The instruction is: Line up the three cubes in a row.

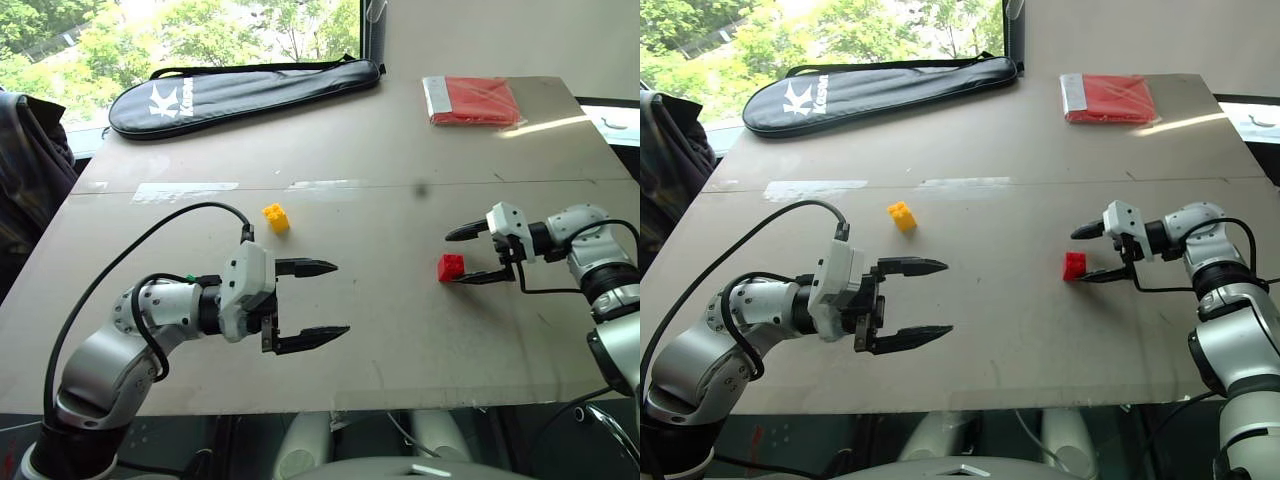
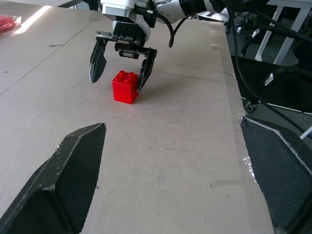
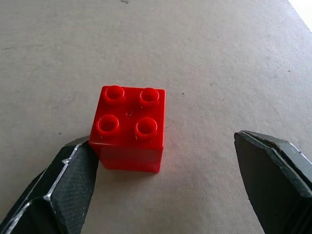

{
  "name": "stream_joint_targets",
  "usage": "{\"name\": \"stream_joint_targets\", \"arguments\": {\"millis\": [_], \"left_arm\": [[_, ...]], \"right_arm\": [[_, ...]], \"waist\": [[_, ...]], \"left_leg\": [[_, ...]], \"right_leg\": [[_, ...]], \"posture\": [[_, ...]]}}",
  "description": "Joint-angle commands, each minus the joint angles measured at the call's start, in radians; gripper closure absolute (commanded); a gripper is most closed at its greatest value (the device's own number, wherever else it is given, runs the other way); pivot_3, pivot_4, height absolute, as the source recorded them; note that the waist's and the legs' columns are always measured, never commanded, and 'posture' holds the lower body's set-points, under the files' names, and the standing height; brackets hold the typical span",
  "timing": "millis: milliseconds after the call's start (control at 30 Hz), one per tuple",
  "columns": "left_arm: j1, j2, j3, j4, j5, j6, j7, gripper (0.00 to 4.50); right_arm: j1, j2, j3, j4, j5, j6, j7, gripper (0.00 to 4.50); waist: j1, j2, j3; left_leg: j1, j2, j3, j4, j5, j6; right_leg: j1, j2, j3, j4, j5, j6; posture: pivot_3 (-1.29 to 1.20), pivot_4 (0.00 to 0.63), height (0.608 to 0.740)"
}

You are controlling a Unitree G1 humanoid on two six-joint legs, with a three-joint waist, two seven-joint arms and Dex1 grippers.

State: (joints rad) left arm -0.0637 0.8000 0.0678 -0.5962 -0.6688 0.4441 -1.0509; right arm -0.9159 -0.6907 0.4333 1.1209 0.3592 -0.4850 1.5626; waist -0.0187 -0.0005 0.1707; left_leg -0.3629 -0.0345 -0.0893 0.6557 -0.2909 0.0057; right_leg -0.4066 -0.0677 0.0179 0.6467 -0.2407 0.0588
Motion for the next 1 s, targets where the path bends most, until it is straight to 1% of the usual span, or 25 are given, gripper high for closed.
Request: {"name": "stream_joint_targets", "arguments": {"millis": [33, 400, 533, 633, 700, 767, 833, 900, 1000], "left_arm": [[-0.008, -0.003, 0.001, -0.008, -0.001, -0.019, -0.008, 0.00], [-0.010, -0.002, -0.006, -0.006, 0.001, -0.017, -0.009, 0.00], [0.003, -0.001, 0.005, -0.014, -0.003, -0.011, 0.004, 0.00], [0.058, -0.014, 0.050, -0.030, -0.016, 0.000, 0.054, 0.00], [0.089, -0.049, 0.076, -0.041, -0.024, 0.003, 0.116, 0.00], [0.109, -0.119, 0.084, -0.034, 0.055, -0.021, 0.245, 0.00], [0.134, -0.169, 0.089, -0.044, 0.087, -0.025, 0.324, 0.00], [0.211, -0.225, 0.097, -0.082, 0.103, -0.066, 0.361, 0.00], [0.324, -0.264, 0.135, -0.115, 0.109, -0.115, 0.370, 0.00]], "right_arm": [[-0.019, -0.023, -0.033, 0.018, -0.041, -0.028, 0.052, 0.05], [-0.029, -0.018, -0.089, 0.048, -0.147, -0.043, 0.052, 0.05], [-0.017, -0.031, -0.087, -0.001, -0.134, -0.048, 0.052, 0.05], [0.037, -0.089, -0.073, -0.177, -0.011, 0.047, 0.052, 0.05], [0.080, -0.112, -0.114, -0.276, 0.054, 0.105, 0.052, 0.05], [0.138, -0.129, -0.207, -0.373, 0.096, 0.166, 0.043, 0.05], [0.202, -0.150, -0.276, -0.474, 0.127, 0.235, 0.009, 0.05], [0.330, -0.190, -0.369, -0.628, 0.192, 0.315, -0.040, 0.05], [0.536, -0.234, -0.504, -0.839, 0.291, 0.433, -0.074, 0.05]], "waist": [[0.000, 0.000, 0.000], [-0.001, 0.000, 0.000], [-0.002, 0.000, 0.000], [-0.001, 0.000, 0.000], [0.002, 0.000, 0.000], [0.005, 0.000, 0.000], [0.007, 0.000, 0.000], [0.013, 0.000, 0.000], [0.023, 0.000, 0.000]], "left_leg": [[0.000, 0.000, 0.000, 0.000, 0.000, 0.000], [0.000, 0.000, 0.000, 0.000, 0.000, 0.000], [0.000, 0.000, 0.000, 0.000, 0.000, 0.000], [0.000, 0.000, 0.000, 0.000, 0.000, 0.000], [-0.002, 0.000, 0.000, -0.001, 0.000, 0.000], [-0.002, 0.000, 0.000, -0.001, 0.000, 0.000], [-0.002, 0.000, 0.000, -0.001, 0.000, 0.000], [-0.003, 0.000, 0.000, -0.001, 0.000, 0.000], [-0.007, 0.000, -0.001, -0.001, -0.001, 0.001]], "right_leg": [[0.000, 0.000, 0.000, 0.000, 0.000, 0.000], [0.000, 0.000, 0.000, 0.000, 0.000, 0.000], [0.000, 0.000, 0.000, 0.000, 0.000, 0.000], [0.000, 0.000, 0.001, 0.000, 0.000, 0.000], [-0.002, -0.001, 0.000, 0.000, 0.000, 0.000], [-0.003, -0.001, 0.000, 0.000, 0.000, 0.000], [-0.003, -0.002, 0.000, 0.001, 0.000, 0.000], [-0.003, -0.003, 0.000, 0.001, 0.000, 0.000], [-0.005, -0.005, 0.001, -0.001, 0.000, 0.000]], "posture": [[0.00, 0.150, 0.740], [0.00, 0.150, 0.740], [0.00, 0.150, 0.740], [0.00, 0.150, 0.740], [0.00, 0.150, 0.740], [0.00, 0.150, 0.740], [0.00, 0.150, 0.740], [0.00, 0.150, 0.740], [0.00, 0.150, 0.740]]}}
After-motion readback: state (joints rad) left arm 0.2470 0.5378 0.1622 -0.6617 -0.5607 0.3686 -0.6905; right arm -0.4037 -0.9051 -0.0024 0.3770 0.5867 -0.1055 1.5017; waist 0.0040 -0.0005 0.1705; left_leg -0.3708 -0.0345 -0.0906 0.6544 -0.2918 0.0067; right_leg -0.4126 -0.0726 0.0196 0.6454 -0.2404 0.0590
